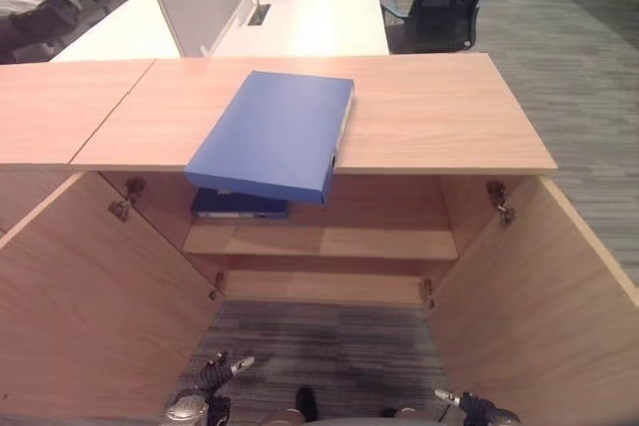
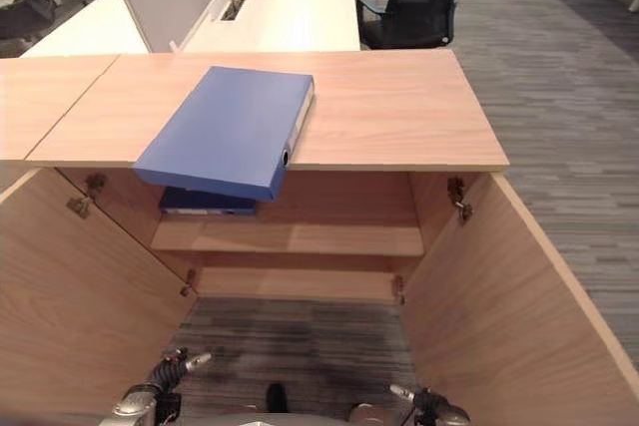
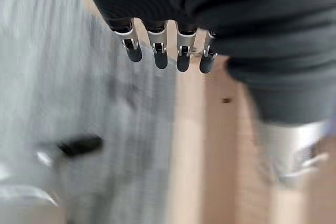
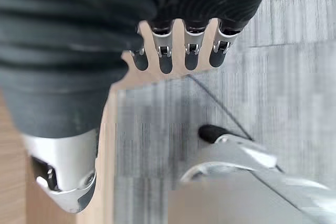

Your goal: Put the empty folder in the office cabinet

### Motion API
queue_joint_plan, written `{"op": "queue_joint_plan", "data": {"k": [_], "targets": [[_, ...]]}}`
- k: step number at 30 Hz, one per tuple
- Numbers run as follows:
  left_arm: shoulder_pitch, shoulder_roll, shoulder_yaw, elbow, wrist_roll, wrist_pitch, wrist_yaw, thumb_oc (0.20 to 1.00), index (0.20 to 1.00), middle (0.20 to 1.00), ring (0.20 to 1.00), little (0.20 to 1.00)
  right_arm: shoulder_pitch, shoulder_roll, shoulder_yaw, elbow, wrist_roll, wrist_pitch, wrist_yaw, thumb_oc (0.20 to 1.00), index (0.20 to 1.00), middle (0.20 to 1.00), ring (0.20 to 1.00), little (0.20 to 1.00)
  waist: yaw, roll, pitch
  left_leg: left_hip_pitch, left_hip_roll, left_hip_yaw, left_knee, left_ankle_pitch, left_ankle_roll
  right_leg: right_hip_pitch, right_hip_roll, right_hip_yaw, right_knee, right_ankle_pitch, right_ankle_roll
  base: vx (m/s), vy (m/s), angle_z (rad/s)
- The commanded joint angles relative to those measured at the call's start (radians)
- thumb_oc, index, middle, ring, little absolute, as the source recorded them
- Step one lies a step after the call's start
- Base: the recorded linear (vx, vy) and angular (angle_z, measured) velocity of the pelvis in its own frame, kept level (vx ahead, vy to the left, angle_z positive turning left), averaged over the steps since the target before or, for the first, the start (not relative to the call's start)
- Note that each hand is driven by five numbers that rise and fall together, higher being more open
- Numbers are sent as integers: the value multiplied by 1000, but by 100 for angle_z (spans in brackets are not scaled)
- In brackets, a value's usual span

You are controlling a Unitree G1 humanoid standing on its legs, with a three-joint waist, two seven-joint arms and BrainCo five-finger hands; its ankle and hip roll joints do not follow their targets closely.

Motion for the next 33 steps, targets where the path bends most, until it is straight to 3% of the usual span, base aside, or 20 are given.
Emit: {"op": "queue_joint_plan", "data": {"k": [1,2,4,6,9,10,12,13,15,16,22,30,33], "targets": [[0,31,23,-168,-129,-23,-6,1000,1000,1000,1000,1000,-43,-6,6,11,63,-17,-2,1000,1000,1000,1000,1000,26,-68,46,-142,-29,-20,357,-172,-10,-18,-41,4,-69,99,34,-137,-209,32],[3,28,24,-181,-135,-23,-4,1000,1000,1000,1000,1000,-49,-10,7,5,65,-15,-3,1000,1000,1000,1000,1000,32,-70,58,-181,-24,-39,421,-153,-17,-18,-39,7,-67,94,24,-144,-127,27],[14,26,25,-196,-131,-17,0,1000,1000,1000,1000,1000,-52,-17,11,1,59,-10,-5,1000,1000,1000,1000,1000,35,-76,60,-211,20,-55,434,-131,-20,-13,-40,9,-70,82,24,-22,-13,-18],[29,31,33,-212,-117,-10,-1,1000,1000,1000,1000,1000,-47,-23,7,-1,52,-6,-6,1000,1000,1000,1000,1000,39,-82,47,-174,80,-54,321,-106,-25,-9,-46,16,-74,72,38,80,83,-23],[35,37,37,-215,-101,-8,1,1000,1000,1000,1000,1000,-38,-33,-8,-1,48,-10,-8,1000,1000,1000,1000,1000,45,-59,22,-131,143,-101,75,19,-65,1,-33,34,-78,54,52,111,146,0],[30,35,34,-209,-94,-8,4,1000,1000,1000,1000,1000,-36,-42,-19,3,49,-9,-9,1000,1000,1000,1000,1000,43,-49,18,-144,156,-113,51,49,-79,5,-34,35,-83,48,56,112,193,2],[27,31,27,-210,-91,-12,5,1000,1000,1000,1000,1000,-23,-51,-37,3,47,-12,-9,1000,1000,1000,1000,1000,32,-19,-3,-94,163,-106,-20,47,-98,21,-41,27,-90,48,68,101,182,2],[27,30,27,-210,-91,-12,5,1000,1000,1000,1000,1000,-23,-51,-38,3,47,-12,-9,1000,1000,1000,1000,1000,31,-19,-5,-97,163,-108,-20,49,-98,19,-41,26,-91,50,68,78,168,-15],[25,34,16,-246,-70,-17,-3,1000,1000,1000,1000,1000,-19,-66,-66,16,40,-6,-9,1000,1000,1000,1000,1000,19,6,-33,-76,120,-101,-33,19,-108,30,-82,18,-108,73,87,123,272,-2],[25,34,16,-246,-70,-17,-3,1000,1000,1000,1000,1000,-19,-66,-66,16,40,-6,-9,1000,1000,1000,1000,1000,19,6,-33,-76,120,-101,-33,19,-108,31,-82,17,-108,73,87,160,360,23],[55,93,61,-489,-60,-44,4,1000,1000,1000,1000,1000,-62,-71,-118,12,67,6,-18,1000,1000,1000,1000,1000,39,2,-40,-40,-11,-69,-33,-68,-50,39,-207,20,-125,140,153,91,268,8],[85,81,176,-639,-73,-60,66,1000,1000,1000,1000,1000,-60,-31,-109,3,74,15,-13,1000,1000,1000,1000,1000,69,-27,-46,-29,-42,-59,-33,-90,-31,58,-229,2,-162,177,173,37,29,1],[93,89,280,-750,46,-90,167,1000,1000,1000,1000,1000,-50,-6,-122,8,83,13,-22,1000,1000,1000,1000,1000,87,-49,-47,-31,-45,-62,-33,-95,-33,66,-229,-10,-179,183,178,38,-44,-1]]}}
